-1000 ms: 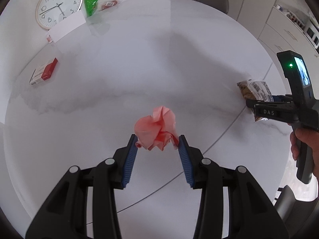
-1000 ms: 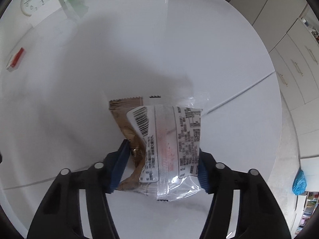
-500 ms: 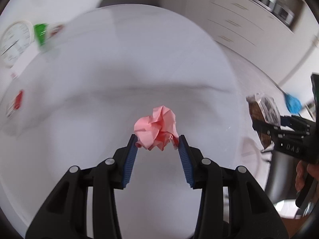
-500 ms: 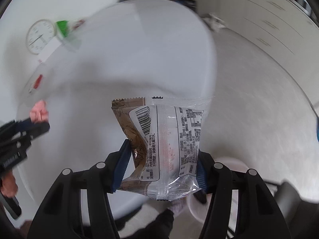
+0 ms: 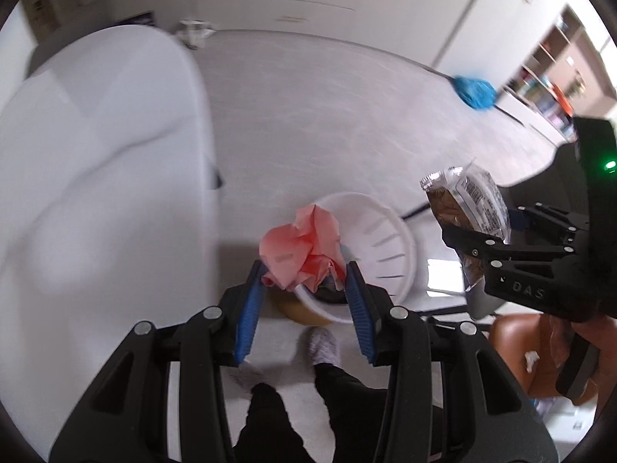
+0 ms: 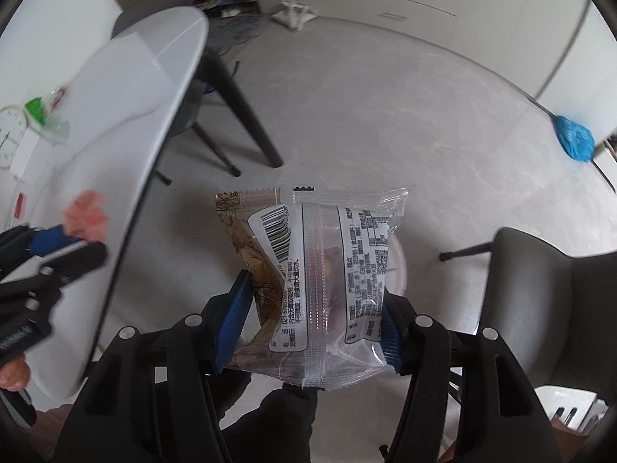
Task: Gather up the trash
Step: 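Carry the pink paper and snack bag over the wastebasket and open both tools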
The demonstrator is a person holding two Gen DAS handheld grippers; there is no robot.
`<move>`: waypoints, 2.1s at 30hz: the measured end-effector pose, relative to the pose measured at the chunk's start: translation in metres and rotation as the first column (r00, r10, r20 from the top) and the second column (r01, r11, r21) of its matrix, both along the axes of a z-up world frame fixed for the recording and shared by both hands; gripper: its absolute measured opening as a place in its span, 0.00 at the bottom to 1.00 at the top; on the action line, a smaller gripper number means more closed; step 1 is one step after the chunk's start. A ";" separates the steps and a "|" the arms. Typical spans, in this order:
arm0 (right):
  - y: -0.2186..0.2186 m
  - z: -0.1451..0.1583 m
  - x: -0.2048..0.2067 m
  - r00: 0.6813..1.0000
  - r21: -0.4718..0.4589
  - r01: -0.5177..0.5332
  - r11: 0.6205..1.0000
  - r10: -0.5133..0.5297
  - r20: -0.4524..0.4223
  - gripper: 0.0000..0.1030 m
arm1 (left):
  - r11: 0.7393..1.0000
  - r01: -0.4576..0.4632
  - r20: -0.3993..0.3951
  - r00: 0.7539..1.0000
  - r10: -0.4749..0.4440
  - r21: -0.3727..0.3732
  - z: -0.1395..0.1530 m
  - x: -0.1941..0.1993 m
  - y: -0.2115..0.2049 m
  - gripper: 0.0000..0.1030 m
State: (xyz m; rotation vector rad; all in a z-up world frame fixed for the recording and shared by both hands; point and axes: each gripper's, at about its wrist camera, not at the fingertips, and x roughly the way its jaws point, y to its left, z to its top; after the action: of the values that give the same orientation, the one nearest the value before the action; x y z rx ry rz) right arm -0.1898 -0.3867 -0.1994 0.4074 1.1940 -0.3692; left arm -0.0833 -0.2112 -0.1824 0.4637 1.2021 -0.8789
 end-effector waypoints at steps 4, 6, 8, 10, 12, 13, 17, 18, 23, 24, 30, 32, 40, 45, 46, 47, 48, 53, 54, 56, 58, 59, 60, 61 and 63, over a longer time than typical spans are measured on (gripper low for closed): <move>-0.031 0.002 -0.022 0.999 -0.010 0.042 0.999 -0.042 0.000 0.60 | 0.998 0.067 -0.049 0.997 -0.066 0.012 -0.031 -0.017 -0.044 0.41; -0.040 0.000 -0.037 0.999 -0.008 0.050 0.999 -0.050 -0.004 0.60 | 0.996 0.080 -0.080 0.994 -0.077 0.033 -0.049 -0.025 -0.059 0.44; -0.045 -0.005 -0.041 0.998 -0.007 0.054 0.999 -0.054 -0.017 0.61 | 0.994 0.092 -0.110 0.990 -0.085 0.055 -0.068 -0.029 -0.073 0.53; -0.051 -0.008 -0.043 0.998 -0.004 0.053 0.999 -0.053 -0.034 0.61 | 0.991 0.106 -0.110 0.989 -0.096 0.084 -0.082 -0.029 -0.083 0.62; -0.056 -0.013 -0.046 0.998 0.002 0.051 0.999 -0.051 -0.044 0.62 | 0.986 0.120 -0.095 0.989 -0.110 0.113 -0.089 -0.032 -0.090 0.70; -0.057 -0.013 -0.047 0.998 0.006 0.050 0.999 -0.049 -0.046 0.62 | 0.986 0.122 -0.092 0.989 -0.112 0.115 -0.089 -0.032 -0.090 0.72; -0.065 -0.018 -0.053 0.997 0.023 0.049 0.999 -0.048 -0.054 0.62 | 0.989 0.103 -0.112 0.989 -0.092 0.103 -0.081 -0.039 -0.088 0.83; -0.066 -0.019 -0.053 0.997 0.026 0.049 0.998 -0.048 -0.053 0.62 | 0.990 0.099 -0.115 0.989 -0.088 0.095 -0.080 -0.038 -0.088 0.83; -0.067 -0.020 -0.051 0.998 0.036 0.046 0.998 -0.045 -0.043 0.62 | 0.993 0.079 -0.108 0.992 -0.070 0.083 -0.072 -0.040 -0.093 0.83; -0.067 -0.019 -0.051 0.998 0.037 0.046 0.998 -0.044 -0.037 0.62 | 0.995 0.066 -0.102 0.993 -0.058 0.075 -0.066 -0.039 -0.091 0.83; -0.063 -0.025 -0.042 1.000 0.055 0.026 0.998 -0.025 -0.010 0.63 | 1.000 -0.008 -0.070 0.997 0.010 0.022 -0.033 -0.034 -0.074 0.84; -0.058 -0.034 -0.034 1.000 0.060 0.008 0.998 -0.007 -0.011 0.63 | 0.999 -0.038 -0.052 0.998 0.038 0.002 -0.018 -0.032 -0.064 0.92; -0.028 -0.112 0.015 0.993 0.080 -0.076 0.994 0.083 -0.083 0.93 | 0.989 -0.150 0.033 0.988 0.150 -0.019 0.017 -0.022 -0.017 0.92; -0.012 -0.148 0.032 0.974 0.108 -0.102 0.989 0.122 -0.193 0.94 | 0.973 -0.231 0.041 0.972 0.232 -0.013 0.023 -0.011 0.009 0.92; -0.010 -0.147 0.033 0.975 0.109 -0.103 0.989 0.122 -0.187 0.96 | 0.970 -0.242 0.043 0.969 0.243 -0.013 0.023 -0.009 0.013 0.92; -0.008 -0.144 0.034 0.978 0.112 -0.102 0.989 0.120 -0.173 0.98 | 0.967 -0.253 0.049 0.966 0.253 -0.010 0.024 -0.008 0.017 0.92; -0.007 -0.139 0.034 0.980 0.111 -0.097 0.989 0.114 -0.161 0.98 | 0.964 -0.264 0.060 0.963 0.264 -0.006 0.025 -0.007 0.021 0.92; -0.002 -0.103 0.036 0.991 0.109 -0.079 0.991 0.090 -0.103 0.98 | 0.955 -0.296 0.076 0.952 0.296 -0.013 0.033 -0.002 0.039 0.92; 0.001 -0.091 0.038 0.992 0.100 -0.084 0.991 0.093 -0.086 0.98 | 0.950 -0.312 0.074 0.947 0.312 -0.020 0.036 0.001 0.044 0.92; 0.008 -0.068 0.042 0.993 0.078 -0.100 0.992 0.105 -0.058 0.98 | 0.940 -0.339 0.070 0.938 0.340 -0.036 0.040 0.006 0.053 0.92; 0.020 -0.038 0.047 0.991 0.054 -0.132 0.990 0.133 -0.019 0.98 | 0.931 -0.362 0.072 0.928 0.364 -0.048 0.045 0.013 0.062 0.92; 0.024 -0.027 0.049 0.989 0.047 -0.146 0.988 0.146 -0.002 0.98 | 0.926 -0.374 0.075 0.923 0.377 -0.054 0.048 0.016 0.068 0.92; 0.031 -0.014 0.053 0.987 0.040 -0.163 0.986 0.163 0.017 0.98 | 0.920 -0.387 0.077 0.917 0.391 -0.060 0.050 0.020 0.073 0.92; 0.038 -0.003 0.056 0.983 0.031 -0.183 0.983 0.182 0.033 0.98 | 0.911 -0.408 0.080 0.907 0.412 -0.068 0.053 0.026 0.081 0.92; 0.056 0.024 0.068 0.970 0.005 -0.235 0.972 0.235 0.069 0.98 | 0.890 -0.449 0.080 0.887 0.455 -0.082 0.058 0.036 0.095 0.92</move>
State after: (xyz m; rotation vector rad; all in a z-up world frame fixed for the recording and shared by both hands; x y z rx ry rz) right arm -0.1216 -0.3306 -0.1755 0.2835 1.1641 -0.1412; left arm -0.0472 -0.1166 -0.1243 0.1586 1.1261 -0.4816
